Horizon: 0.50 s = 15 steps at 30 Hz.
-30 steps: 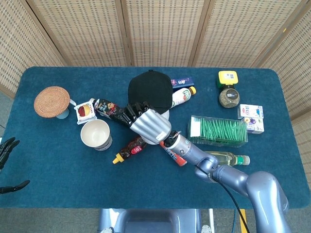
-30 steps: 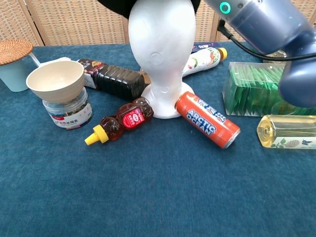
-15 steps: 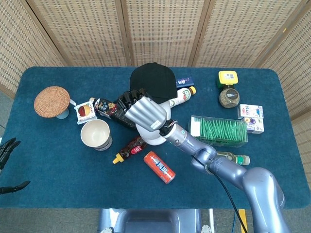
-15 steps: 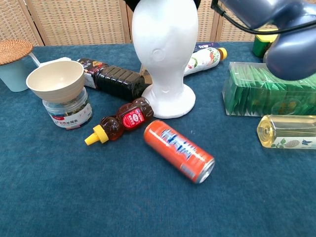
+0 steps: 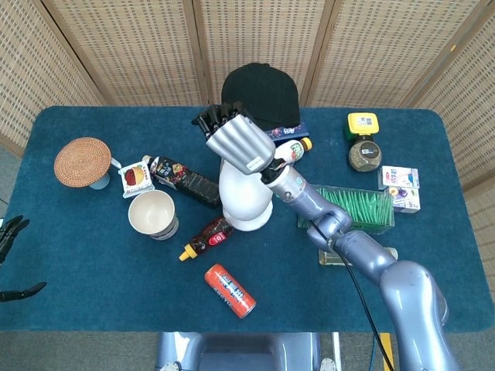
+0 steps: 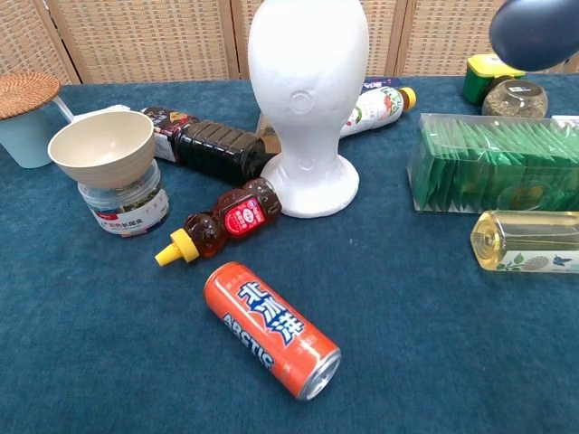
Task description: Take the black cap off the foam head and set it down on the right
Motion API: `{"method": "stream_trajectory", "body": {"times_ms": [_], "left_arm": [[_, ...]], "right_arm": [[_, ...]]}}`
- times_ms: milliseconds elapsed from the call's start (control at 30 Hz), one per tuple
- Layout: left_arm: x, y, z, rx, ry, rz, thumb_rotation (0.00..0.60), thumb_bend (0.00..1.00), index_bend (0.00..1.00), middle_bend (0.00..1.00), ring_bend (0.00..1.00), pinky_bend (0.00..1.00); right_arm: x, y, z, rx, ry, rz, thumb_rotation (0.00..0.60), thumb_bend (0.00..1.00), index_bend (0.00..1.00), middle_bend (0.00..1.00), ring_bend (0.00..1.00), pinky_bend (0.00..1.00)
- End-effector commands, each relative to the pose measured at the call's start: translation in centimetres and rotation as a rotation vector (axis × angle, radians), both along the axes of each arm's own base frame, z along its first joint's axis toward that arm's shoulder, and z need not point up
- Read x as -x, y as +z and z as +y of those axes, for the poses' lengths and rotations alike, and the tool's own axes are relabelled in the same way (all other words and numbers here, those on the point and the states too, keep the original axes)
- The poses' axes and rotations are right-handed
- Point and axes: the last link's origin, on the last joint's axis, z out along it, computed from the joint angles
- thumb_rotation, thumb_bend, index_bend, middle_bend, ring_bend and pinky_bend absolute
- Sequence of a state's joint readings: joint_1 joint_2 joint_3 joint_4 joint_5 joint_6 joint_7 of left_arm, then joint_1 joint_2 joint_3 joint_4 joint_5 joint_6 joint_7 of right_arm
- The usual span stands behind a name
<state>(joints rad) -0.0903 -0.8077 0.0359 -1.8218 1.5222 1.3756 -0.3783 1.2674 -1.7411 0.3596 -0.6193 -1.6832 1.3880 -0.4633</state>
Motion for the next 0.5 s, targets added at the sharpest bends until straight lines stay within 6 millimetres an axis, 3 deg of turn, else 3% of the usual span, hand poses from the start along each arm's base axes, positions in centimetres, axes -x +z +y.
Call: {"method": "stream_trajectory", "body": {"times_ms": [33, 267, 333, 367, 400, 500], "left_arm": [[0.0, 0.2, 0.2, -0.006, 0.003, -0.002, 0.600, 0.11, 0.00, 0.00, 0.00, 0.03], [-0.2, -0.2, 0.5, 0.012, 0.003, 0.008, 0.600, 0.11, 0.00, 0.00, 0.00, 0.03], [-0.3, -0.4, 0.4, 0.016, -0.002, 0.013, 0.600, 0.11, 0.00, 0.00, 0.00, 0.03], [-0.4, -0.5, 0.2, 0.018, -0.007, 0.017, 0.600, 0.11, 0.00, 0.00, 0.00, 0.03], [-0.5, -0.6, 0.1, 0.016, -0.010, 0.021, 0.600, 0.11, 0.00, 0.00, 0.00, 0.03], [-0.8, -0.7, -0.1, 0.014, -0.018, 0.019, 0.600, 0.11, 0.00, 0.00, 0.00, 0.03]], "right_arm": [[1.0, 1.9, -0.8, 0.032, -0.012, -0.002, 0.600, 0.73, 0.66, 0.71, 0.77, 0.94], [4.7, 5.2, -1.3, 0.069, -0.035, 0.010, 0.600, 0.73, 0.67, 0.71, 0.77, 0.94], [6.6, 6.4, -1.4, 0.076, -0.062, 0.017, 0.600, 0.73, 0.67, 0.71, 0.78, 0.94], [9.2, 7.7, -1.7, 0.087, -0.120, 0.007, 0.600, 0.73, 0.67, 0.71, 0.78, 0.94], [10.4, 8.3, -1.6, 0.079, -0.138, 0.008, 0.600, 0.73, 0.67, 0.71, 0.78, 0.94], [12.6, 9.0, -1.7, 0.077, -0.178, 0.026, 0.600, 0.73, 0.67, 0.71, 0.78, 0.94]]}}
